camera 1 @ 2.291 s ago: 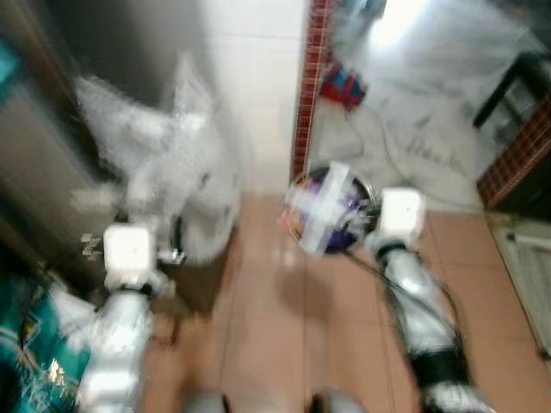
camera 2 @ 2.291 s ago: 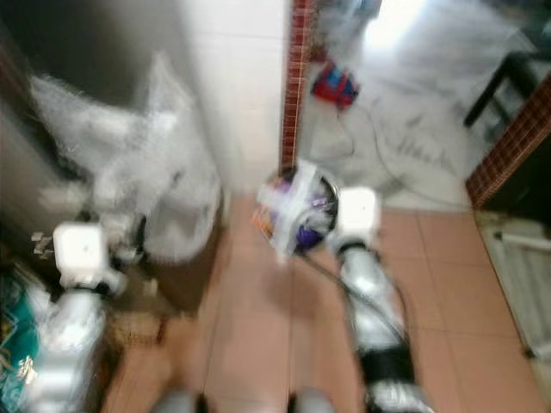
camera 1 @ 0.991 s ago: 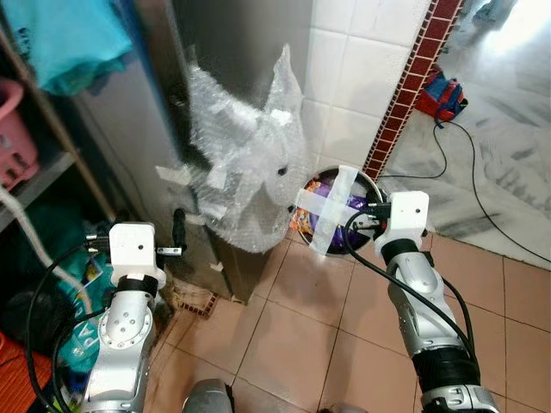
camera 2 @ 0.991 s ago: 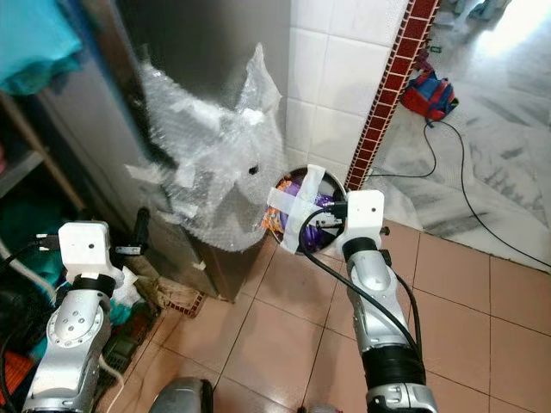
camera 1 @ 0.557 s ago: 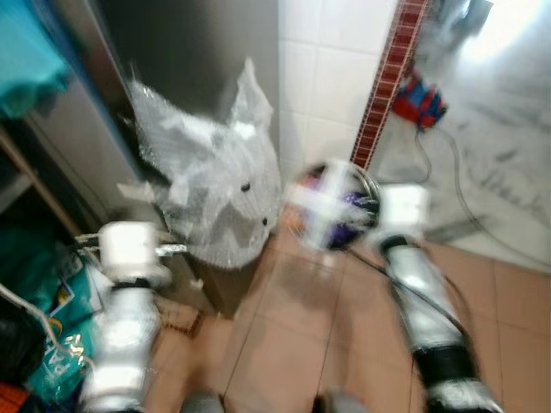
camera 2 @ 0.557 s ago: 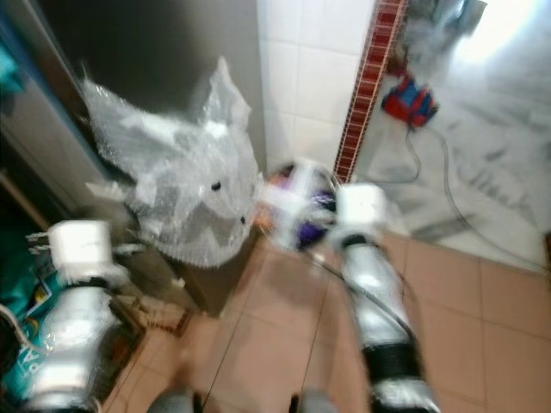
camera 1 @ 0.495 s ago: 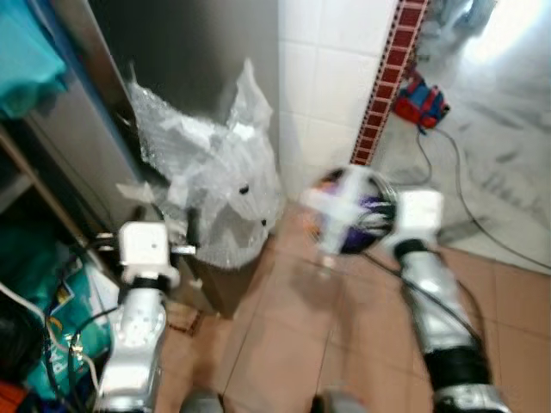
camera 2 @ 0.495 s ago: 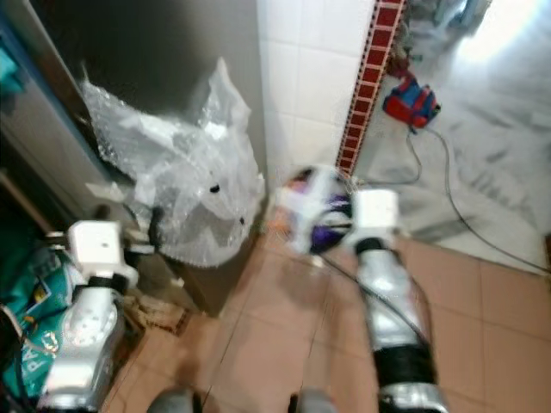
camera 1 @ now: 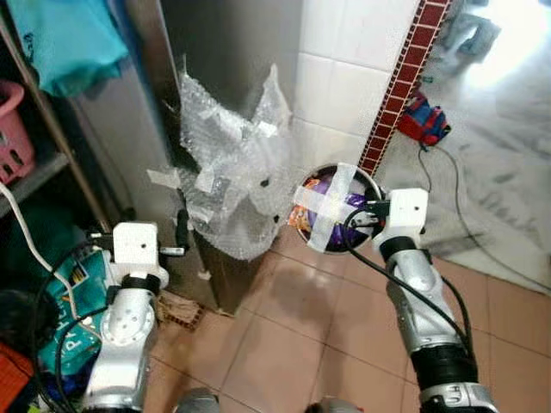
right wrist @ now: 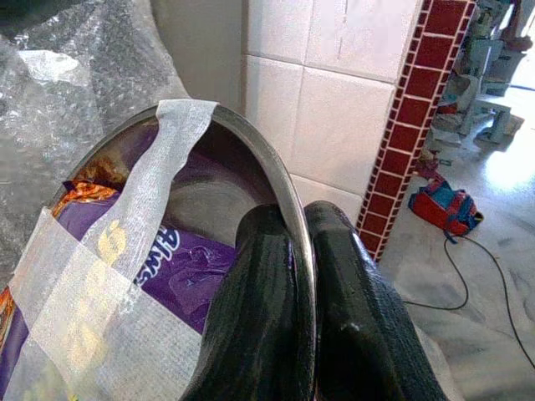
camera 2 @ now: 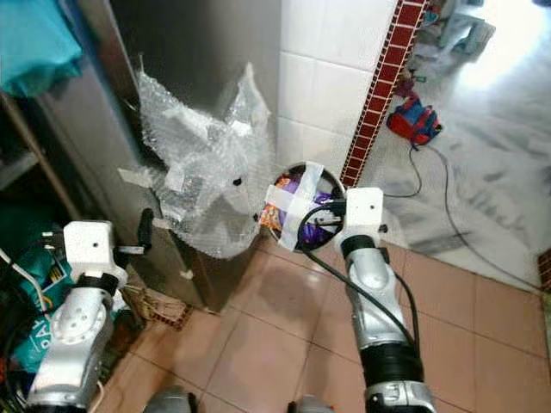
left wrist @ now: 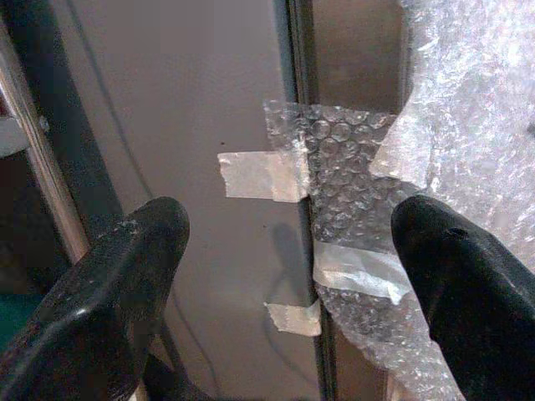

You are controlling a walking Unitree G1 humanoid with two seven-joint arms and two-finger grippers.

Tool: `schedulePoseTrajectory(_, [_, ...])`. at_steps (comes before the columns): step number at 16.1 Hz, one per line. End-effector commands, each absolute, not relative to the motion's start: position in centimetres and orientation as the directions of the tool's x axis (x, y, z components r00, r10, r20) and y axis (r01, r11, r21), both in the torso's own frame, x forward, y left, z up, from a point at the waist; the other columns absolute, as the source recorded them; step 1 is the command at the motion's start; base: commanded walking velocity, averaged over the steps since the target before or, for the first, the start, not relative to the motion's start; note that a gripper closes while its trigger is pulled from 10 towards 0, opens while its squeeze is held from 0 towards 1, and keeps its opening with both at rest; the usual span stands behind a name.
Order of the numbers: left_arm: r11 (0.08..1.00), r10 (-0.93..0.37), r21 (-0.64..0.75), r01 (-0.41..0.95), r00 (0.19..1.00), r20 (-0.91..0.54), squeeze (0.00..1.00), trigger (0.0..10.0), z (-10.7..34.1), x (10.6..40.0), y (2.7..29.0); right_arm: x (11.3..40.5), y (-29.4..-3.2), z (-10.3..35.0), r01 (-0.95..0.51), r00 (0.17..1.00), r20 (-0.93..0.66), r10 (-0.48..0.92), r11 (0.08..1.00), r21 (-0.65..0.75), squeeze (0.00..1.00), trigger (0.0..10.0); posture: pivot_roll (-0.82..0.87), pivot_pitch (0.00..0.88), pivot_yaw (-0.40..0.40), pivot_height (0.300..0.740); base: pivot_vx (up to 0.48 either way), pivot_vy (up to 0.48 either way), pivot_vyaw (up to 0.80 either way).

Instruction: Restocking fridge

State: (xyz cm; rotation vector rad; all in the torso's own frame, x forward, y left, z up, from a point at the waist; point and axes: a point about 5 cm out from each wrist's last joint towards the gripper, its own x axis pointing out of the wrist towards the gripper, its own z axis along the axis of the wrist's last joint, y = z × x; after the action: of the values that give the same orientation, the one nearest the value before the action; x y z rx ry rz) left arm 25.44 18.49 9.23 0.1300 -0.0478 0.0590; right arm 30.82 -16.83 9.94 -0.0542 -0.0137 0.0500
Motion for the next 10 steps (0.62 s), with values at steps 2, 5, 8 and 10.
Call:
schedulePoseTrajectory(2, [0.993, 0.035, 0.113, -0.041, 0.998, 0.058, 0.00, 10.0, 9.7, 26.5, 18.9, 30.6, -17.2, 10.8, -0.041, 0.998, 0.052, 0.044, 0.998, -0.057, 0.00, 10.0, 0.07, 0.073, -0.017, 0.740, 0.000, 0.000, 0.00])
schedulePoseTrajectory(5, [0.997, -0.036, 0.074, 0.029, 0.996, 0.083, 0.00, 10.0, 10.8, 28.8, 18.4, 30.3, -17.7, 10.8, -0.035, 0.998, 0.054, 0.039, 0.997, -0.075, 0.00, 10.0, 0.06, 0.084, -0.013, 0.740, 0.000, 0.000, 0.00])
schedulePoseTrajectory(8, [0.999, -0.031, 0.040, 0.028, 0.995, 0.098, 0.00, 10.0, 11.3, 29.9, 18.2, 30.0, -17.4, 10.6, -0.041, 0.998, 0.045, 0.044, 0.996, -0.074, 0.00, 10.0, 0.05, 0.086, -0.016, 0.740, 0.000, 0.000, 0.00])
schedulePoseTrajectory(10, [1.000, -0.007, 0.015, 0.005, 0.995, 0.099, 0.00, 10.0, 11.3, 30.9, 18.5, 29.9, -16.8, 11.0, -0.057, 0.996, 0.062, 0.062, 0.995, -0.077, 0.00, 10.0, 0.04, 0.094, -0.011, 0.740, 0.000, 0.000, 0.00])
